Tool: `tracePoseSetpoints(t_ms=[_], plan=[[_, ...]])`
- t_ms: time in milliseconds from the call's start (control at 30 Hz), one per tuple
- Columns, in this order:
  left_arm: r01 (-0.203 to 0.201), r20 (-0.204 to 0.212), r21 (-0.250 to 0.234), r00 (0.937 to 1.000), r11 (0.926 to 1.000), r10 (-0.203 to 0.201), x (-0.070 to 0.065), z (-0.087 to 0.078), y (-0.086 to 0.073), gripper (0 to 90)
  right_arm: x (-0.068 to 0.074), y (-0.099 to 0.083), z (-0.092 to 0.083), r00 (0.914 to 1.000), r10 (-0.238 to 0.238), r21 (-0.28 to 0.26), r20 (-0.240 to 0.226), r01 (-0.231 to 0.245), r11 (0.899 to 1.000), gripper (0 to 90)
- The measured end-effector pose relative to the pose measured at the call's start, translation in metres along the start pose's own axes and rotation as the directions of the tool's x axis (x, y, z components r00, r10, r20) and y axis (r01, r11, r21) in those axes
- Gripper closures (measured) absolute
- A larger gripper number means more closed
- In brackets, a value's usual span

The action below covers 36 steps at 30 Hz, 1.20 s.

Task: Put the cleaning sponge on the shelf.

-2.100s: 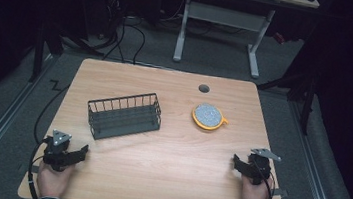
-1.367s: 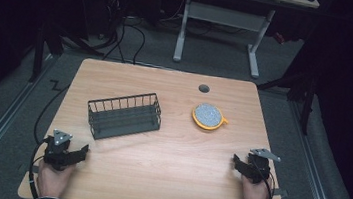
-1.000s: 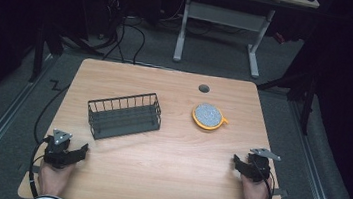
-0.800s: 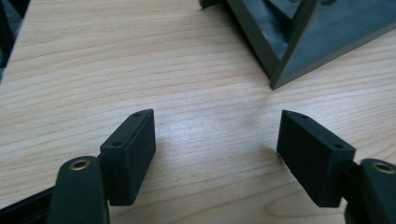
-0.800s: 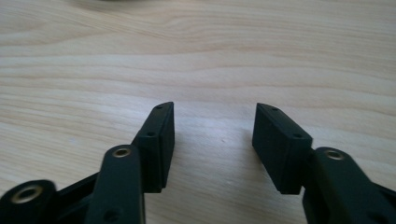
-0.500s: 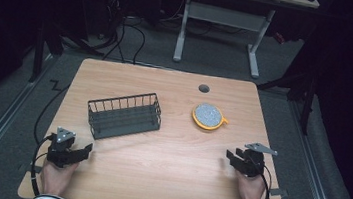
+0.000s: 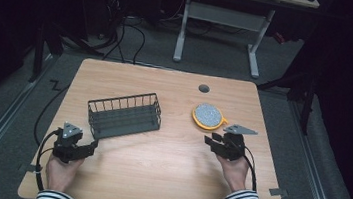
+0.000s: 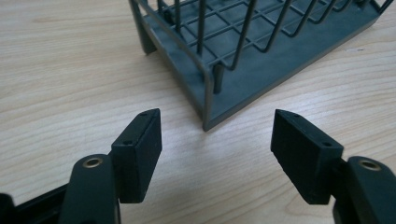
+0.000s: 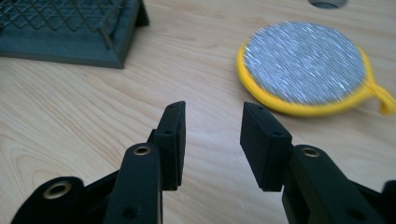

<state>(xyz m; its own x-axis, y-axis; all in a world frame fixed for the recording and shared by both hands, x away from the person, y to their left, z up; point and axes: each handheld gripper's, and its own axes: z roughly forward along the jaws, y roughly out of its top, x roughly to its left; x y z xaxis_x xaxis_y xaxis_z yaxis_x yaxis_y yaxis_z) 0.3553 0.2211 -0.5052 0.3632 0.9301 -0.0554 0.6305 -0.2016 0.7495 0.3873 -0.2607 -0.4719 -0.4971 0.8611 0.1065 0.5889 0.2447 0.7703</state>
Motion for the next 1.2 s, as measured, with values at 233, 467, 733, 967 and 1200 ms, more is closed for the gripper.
tracePoseSetpoints(t_ms=[233, 467, 733, 967, 1200], plan=[[0.017, -0.007, 0.011, 0.9998, 0.9998, -0.017, -0.001, 0.004, 0.006, 41.3, 0.023, 0.028, 0.033, 0.9962, -0.052, 0.034, -0.069, 0.055, 0.998, 62.5], [0.023, -0.021, 0.016, 0.9995, 0.9996, -0.023, 0.002, 0.012, 0.009, 50.6, 0.047, 0.046, 0.066, 0.9872, -0.093, 0.054, -0.130, 0.101, 0.993, 63.8], [0.034, -0.010, 0.016, 0.9994, 0.9993, -0.034, 0.004, 0.018, 0.009, 62.8, 0.071, 0.056, 0.100, 0.9780, -0.122, 0.090, -0.169, 0.138, 0.986, 64.8], [0.033, -0.007, 0.018, 0.9994, 0.9993, -0.033, 0.005, 0.019, 0.009, 70.3, 0.076, 0.057, 0.120, 0.9824, -0.091, 0.121, -0.163, 0.112, 0.986, 67.1], [0.030, -0.005, 0.023, 0.9995, 0.9993, -0.030, 0.005, 0.019, 0.009, 76.3, 0.083, 0.061, 0.131, 0.9806, -0.110, 0.120, -0.162, 0.130, 0.984, 72.8]])
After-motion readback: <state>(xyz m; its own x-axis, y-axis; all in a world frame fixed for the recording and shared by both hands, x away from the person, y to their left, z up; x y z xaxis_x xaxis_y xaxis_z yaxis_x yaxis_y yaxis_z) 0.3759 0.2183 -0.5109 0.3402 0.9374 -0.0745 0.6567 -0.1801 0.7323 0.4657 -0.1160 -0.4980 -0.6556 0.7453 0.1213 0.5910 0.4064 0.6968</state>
